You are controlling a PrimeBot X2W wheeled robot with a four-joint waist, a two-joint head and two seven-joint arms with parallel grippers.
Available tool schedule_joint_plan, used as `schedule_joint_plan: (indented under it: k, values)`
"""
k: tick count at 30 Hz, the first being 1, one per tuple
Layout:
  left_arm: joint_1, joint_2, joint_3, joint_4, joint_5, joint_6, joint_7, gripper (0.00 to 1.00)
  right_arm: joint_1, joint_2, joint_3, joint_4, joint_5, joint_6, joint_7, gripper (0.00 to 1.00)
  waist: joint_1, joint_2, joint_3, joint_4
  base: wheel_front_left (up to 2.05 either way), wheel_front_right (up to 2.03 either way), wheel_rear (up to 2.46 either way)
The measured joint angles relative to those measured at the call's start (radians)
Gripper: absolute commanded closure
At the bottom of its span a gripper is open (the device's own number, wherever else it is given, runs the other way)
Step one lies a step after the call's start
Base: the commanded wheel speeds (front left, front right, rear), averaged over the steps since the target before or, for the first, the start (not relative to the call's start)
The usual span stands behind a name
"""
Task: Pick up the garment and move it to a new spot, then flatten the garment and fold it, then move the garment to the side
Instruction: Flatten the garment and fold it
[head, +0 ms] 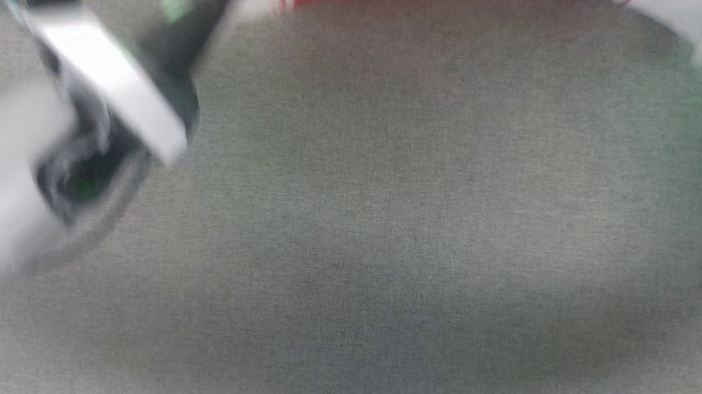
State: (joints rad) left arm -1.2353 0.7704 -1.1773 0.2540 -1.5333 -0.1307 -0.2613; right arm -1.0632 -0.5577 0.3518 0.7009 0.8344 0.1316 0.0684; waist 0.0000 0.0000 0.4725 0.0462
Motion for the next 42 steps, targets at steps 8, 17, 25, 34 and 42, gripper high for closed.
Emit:
schedule_joint_plan:
  k: [8,17,25,34,42]
  values:
    - [0.348,0.088,0.025,-0.194,0.052,0.000,0.000,1.00,0.570,-0.115,-0.082,-0.378,0.144,0.000,0.144,1.00,0.0000,0.0000,-0.072,0.002,0.00,0.00,0.00]
    - [0.561,0.176,-0.003,-0.306,0.159,0.000,0.000,1.00,1.038,-0.087,-0.305,-0.771,0.120,0.000,0.362,1.00,0.0000,0.0000,-0.121,-0.008,0.00,0.00,0.00]
    - [0.719,0.249,0.038,-0.360,0.202,0.000,0.000,1.00,1.311,0.058,-0.415,-1.058,0.044,-0.001,0.592,1.00,0.0000,0.0000,-0.106,-0.026,0.00,0.00,0.00]
    - [0.799,0.211,0.121,-0.309,0.274,0.000,0.000,1.00,1.305,0.152,-0.455,-1.143,-0.017,-0.001,0.707,1.00,0.0000,0.0000,-0.080,-0.021,0.00,0.00,0.00]
    - [0.762,0.100,0.080,-0.175,0.307,0.000,-0.002,1.00,1.200,0.106,-0.365,-1.004,-0.133,0.000,0.747,1.00,0.0000,0.0001,-0.055,0.000,0.00,0.00,0.00]
